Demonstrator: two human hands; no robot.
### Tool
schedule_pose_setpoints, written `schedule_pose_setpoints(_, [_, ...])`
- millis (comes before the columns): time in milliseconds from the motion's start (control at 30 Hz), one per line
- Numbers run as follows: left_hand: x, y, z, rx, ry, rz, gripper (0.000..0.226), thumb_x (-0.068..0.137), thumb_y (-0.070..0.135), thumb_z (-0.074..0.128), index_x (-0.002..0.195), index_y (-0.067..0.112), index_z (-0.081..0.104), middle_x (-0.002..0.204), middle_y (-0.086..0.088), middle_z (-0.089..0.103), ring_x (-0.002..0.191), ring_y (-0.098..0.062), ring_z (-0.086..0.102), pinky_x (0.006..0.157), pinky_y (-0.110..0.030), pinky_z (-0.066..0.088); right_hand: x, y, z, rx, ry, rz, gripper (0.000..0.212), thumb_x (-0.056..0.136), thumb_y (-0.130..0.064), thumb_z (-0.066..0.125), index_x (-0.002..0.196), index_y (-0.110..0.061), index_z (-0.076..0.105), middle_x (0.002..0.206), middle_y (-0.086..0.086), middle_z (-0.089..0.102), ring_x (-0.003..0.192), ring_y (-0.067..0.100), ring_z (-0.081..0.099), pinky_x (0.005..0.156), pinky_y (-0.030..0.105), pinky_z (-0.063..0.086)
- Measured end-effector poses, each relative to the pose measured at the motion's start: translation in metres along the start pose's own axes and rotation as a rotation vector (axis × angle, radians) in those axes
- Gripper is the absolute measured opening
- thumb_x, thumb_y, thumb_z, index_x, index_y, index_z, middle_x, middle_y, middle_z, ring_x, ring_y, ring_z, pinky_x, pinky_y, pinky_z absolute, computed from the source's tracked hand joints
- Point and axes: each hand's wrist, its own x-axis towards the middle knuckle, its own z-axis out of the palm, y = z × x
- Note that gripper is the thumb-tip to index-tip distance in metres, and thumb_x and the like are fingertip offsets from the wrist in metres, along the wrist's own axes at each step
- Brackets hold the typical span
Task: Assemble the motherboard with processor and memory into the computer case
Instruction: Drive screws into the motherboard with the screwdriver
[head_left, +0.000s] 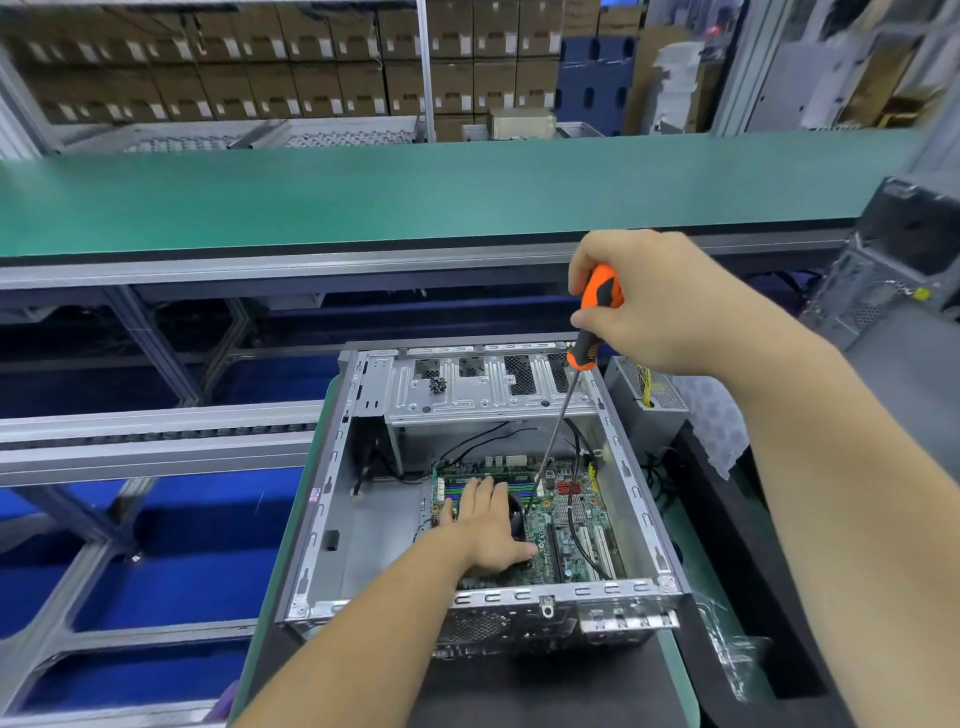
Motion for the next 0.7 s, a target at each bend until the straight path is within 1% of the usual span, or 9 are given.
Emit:
schedule_pose_setpoints(133, [0.002, -0.001, 0.001, 0.007, -0.025, -0.002, 0.098, 0.097, 0.062, 0.043, 0.155, 0.016, -0.020, 0.161, -0.002, -0.029, 0.148, -0.023, -0.027, 0.121, -0.053, -0.008, 0.001, 0.004, 0.004, -0.013, -0.027, 0.002, 0.018, 0.091, -0.021, 0.072, 0.095, -0.028, 0.056, 0.084, -0.008, 0.060, 0.073, 0.005, 0.054, 0.057, 0.020, 0.035])
schedule_pose_setpoints(300, [0.007, -0.002, 0.001, 0.015, -0.046, -0.007, 0.099, 0.096, 0.064, 0.042, 0.155, 0.017, -0.022, 0.160, -0.002, -0.032, 0.147, -0.024, -0.029, 0.120, -0.054, -0.010, 0.006, 0.001, -0.003, -0.003, 0.037, -0.021, 0.018, 0.090, -0.023, 0.072, 0.093, -0.029, 0.056, 0.084, -0.008, 0.062, 0.075, 0.004, 0.054, 0.060, 0.020, 0.037])
schedule_pose_setpoints(467, [0.011, -0.004, 0.003, 0.022, -0.062, -0.010, 0.099, 0.095, 0.065, 0.041, 0.154, 0.018, -0.024, 0.159, -0.001, -0.034, 0.146, -0.024, -0.031, 0.120, -0.054, -0.011, 0.009, 0.001, 0.002, -0.009, -0.015, -0.009, 0.018, 0.090, -0.022, 0.072, 0.092, -0.029, 0.056, 0.082, -0.008, 0.062, 0.074, 0.004, 0.055, 0.058, 0.020, 0.036])
schedule_pose_setpoints(700, [0.013, -0.004, 0.003, 0.033, -0.070, -0.012, 0.099, 0.095, 0.067, 0.040, 0.153, 0.020, -0.025, 0.159, -0.001, -0.035, 0.147, -0.025, -0.030, 0.120, -0.055, -0.010, 0.009, 0.003, -0.001, 0.001, -0.008, -0.004, 0.018, 0.090, -0.021, 0.073, 0.093, -0.029, 0.057, 0.081, -0.010, 0.061, 0.071, 0.004, 0.053, 0.057, 0.020, 0.034])
